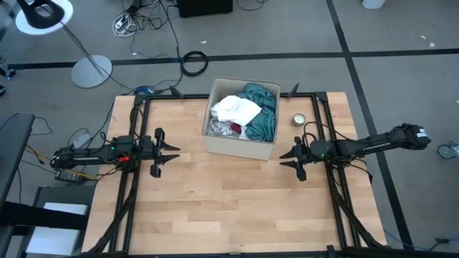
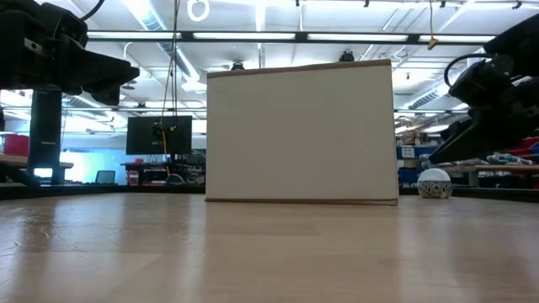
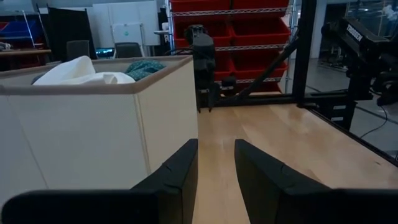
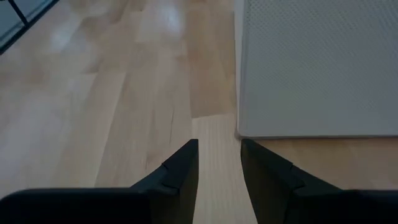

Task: Sort clothes
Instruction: Return to Home Position

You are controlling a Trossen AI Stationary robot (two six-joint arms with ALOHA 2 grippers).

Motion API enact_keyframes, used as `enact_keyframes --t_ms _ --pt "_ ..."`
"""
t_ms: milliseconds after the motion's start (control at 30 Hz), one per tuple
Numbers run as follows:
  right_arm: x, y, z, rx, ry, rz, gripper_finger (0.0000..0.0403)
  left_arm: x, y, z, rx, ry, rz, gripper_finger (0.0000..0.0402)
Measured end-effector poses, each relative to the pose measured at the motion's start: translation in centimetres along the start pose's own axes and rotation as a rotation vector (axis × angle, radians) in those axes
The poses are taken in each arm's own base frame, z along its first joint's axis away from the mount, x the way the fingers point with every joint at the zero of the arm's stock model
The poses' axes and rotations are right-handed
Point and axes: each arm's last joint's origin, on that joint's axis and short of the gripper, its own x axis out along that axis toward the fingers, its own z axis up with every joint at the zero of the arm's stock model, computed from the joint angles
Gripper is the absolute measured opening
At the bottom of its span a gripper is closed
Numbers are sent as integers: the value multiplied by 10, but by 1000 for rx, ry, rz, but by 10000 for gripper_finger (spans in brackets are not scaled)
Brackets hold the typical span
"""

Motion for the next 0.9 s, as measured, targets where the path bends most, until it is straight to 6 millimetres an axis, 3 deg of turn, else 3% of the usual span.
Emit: enact_keyframes --t_ms 900 --pt "0 0 1 8 -18 4 122 0 0 1 0 -12 1 110"
